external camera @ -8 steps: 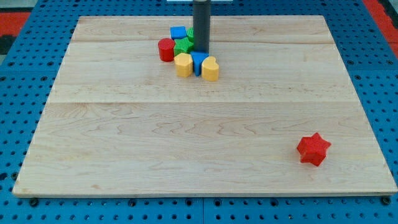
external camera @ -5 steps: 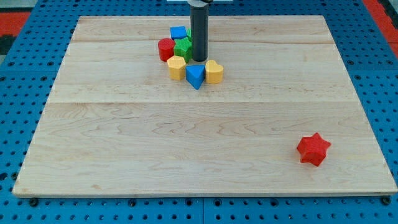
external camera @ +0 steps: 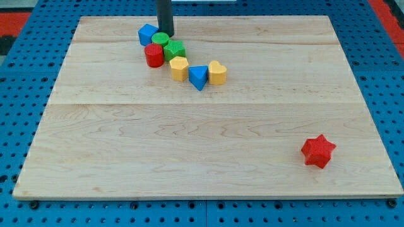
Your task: Slide the blue cube to the yellow hexagon
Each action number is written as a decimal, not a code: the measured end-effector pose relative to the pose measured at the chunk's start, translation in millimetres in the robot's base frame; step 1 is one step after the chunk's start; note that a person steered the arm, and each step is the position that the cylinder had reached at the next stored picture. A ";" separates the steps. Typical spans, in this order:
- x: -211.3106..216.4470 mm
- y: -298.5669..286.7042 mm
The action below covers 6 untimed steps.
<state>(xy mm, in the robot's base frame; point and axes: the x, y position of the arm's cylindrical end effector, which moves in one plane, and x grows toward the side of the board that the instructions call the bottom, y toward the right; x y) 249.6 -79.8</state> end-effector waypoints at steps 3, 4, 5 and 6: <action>58.6 -110.5; 18.7 -128.8; 66.6 -131.6; 108.3 -120.0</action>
<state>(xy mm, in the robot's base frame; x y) 358.0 -199.8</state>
